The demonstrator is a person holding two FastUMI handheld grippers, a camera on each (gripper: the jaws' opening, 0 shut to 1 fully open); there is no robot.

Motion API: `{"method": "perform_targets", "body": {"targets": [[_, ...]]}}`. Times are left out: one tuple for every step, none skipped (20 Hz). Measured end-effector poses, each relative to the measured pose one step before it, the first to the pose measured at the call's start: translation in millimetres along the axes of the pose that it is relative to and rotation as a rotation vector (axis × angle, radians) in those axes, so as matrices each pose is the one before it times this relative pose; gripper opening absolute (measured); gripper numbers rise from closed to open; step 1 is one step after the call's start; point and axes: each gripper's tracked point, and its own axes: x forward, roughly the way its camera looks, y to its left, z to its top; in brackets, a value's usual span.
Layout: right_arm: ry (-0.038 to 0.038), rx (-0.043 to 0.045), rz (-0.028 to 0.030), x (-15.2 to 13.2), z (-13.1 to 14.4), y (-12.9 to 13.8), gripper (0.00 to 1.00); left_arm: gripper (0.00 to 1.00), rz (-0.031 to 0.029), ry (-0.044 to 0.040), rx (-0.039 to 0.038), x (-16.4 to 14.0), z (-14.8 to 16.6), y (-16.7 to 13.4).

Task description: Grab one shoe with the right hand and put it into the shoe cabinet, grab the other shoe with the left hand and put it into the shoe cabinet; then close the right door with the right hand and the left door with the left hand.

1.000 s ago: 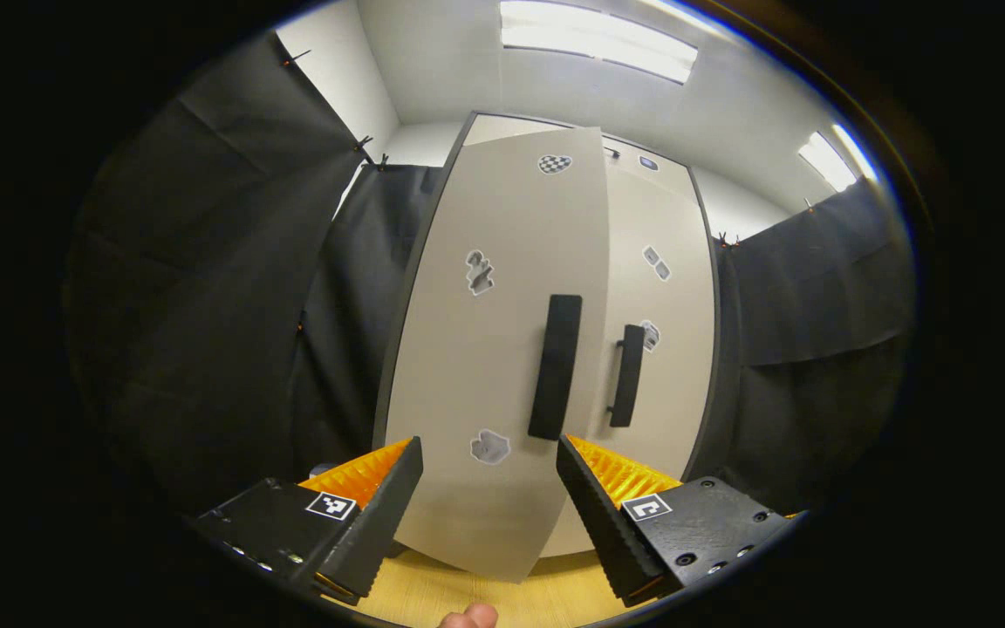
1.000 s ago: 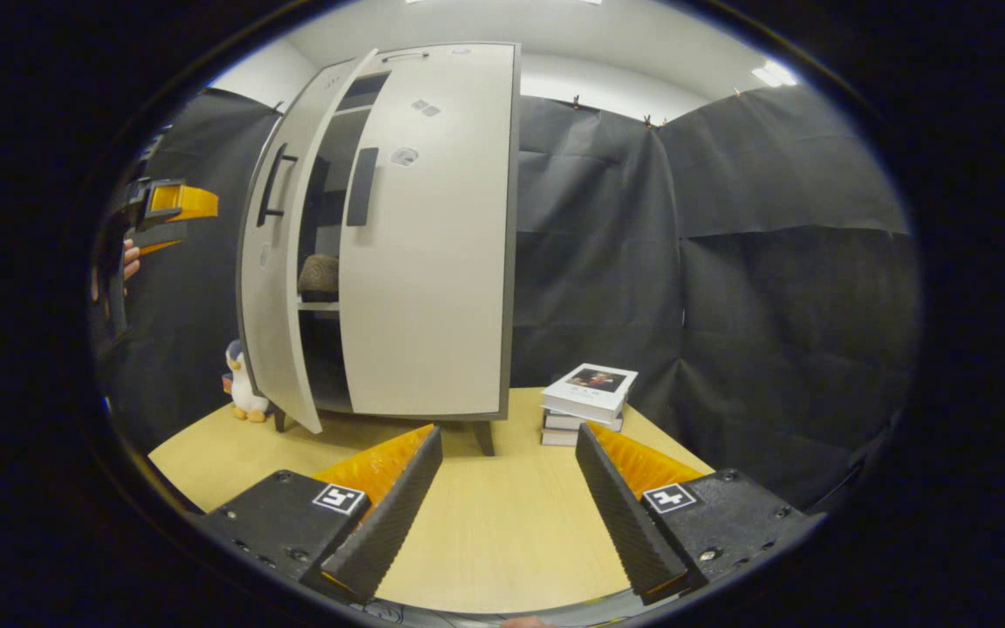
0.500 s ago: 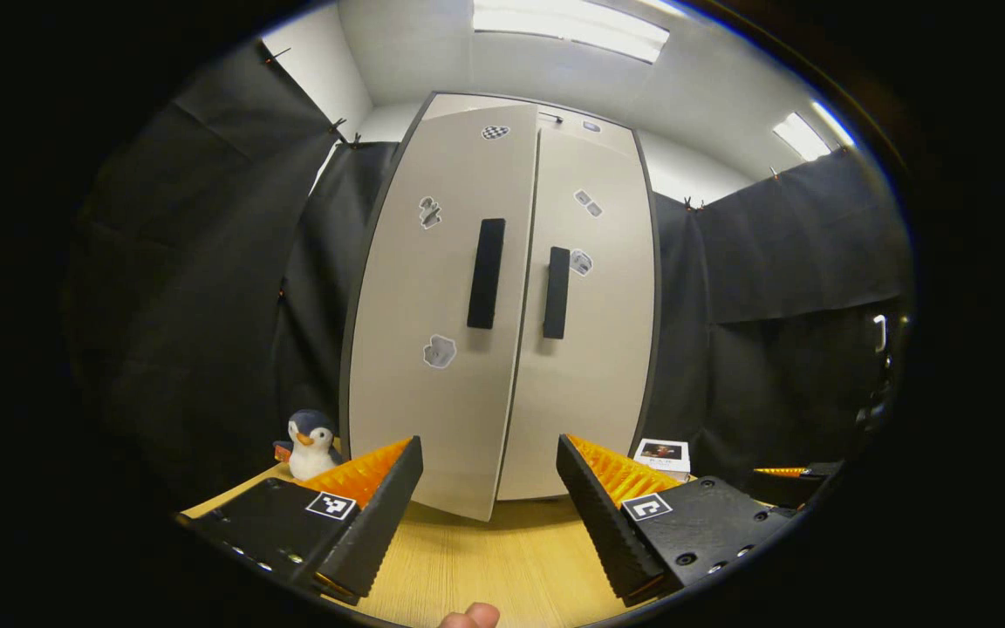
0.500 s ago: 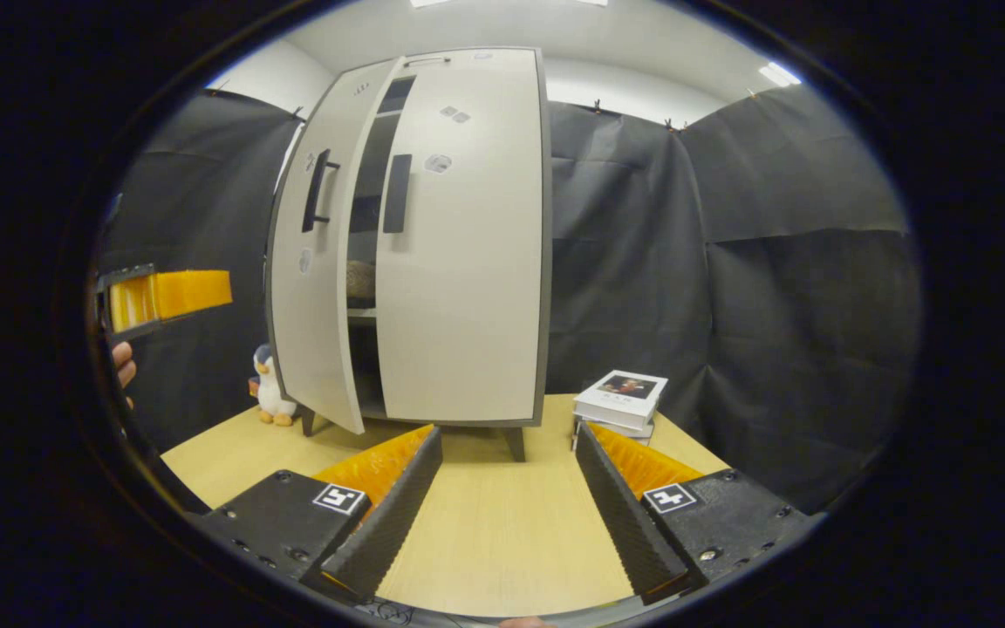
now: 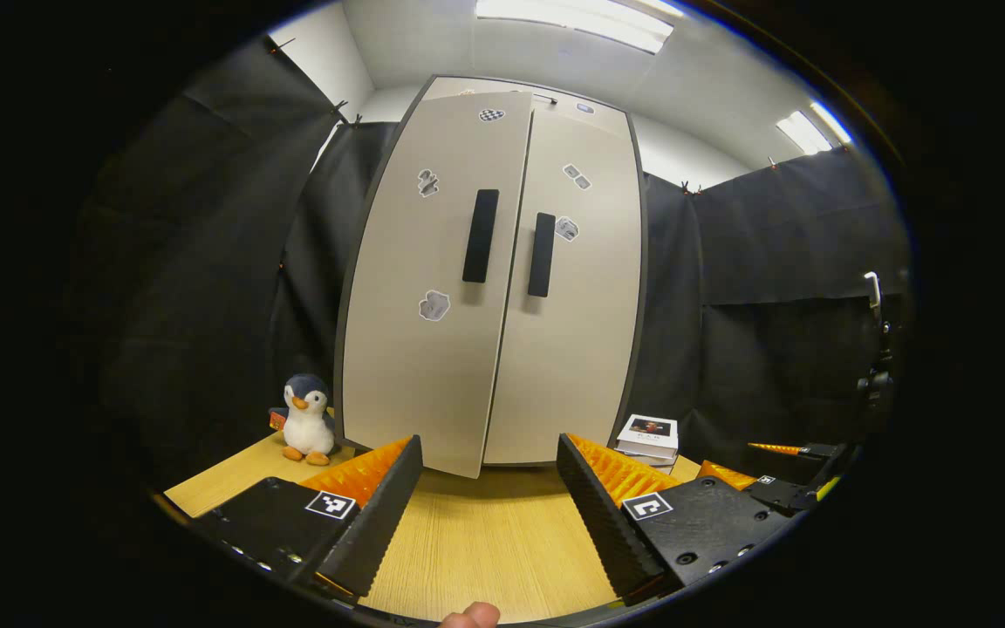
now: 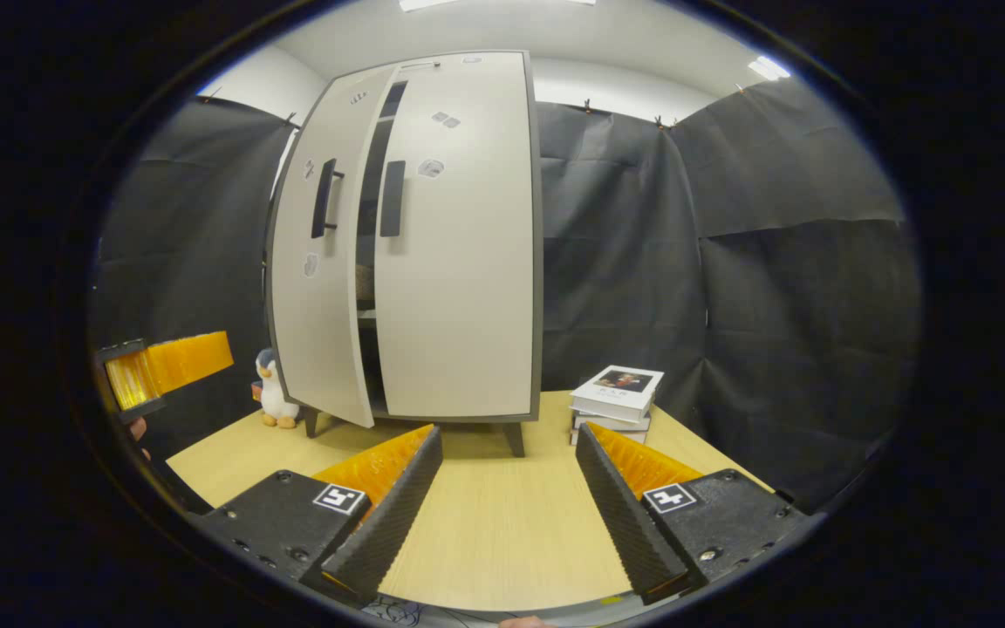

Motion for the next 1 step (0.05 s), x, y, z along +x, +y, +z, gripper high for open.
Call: {"method": "perform_targets", "body": {"targets": [[-0.00142, 0.00169, -0.00105, 0.09, 0.65, -0.85, 1.0, 0.95, -0.00139, -0.00655, -0.00376, -0.36, 2.01, -0.05]]}}
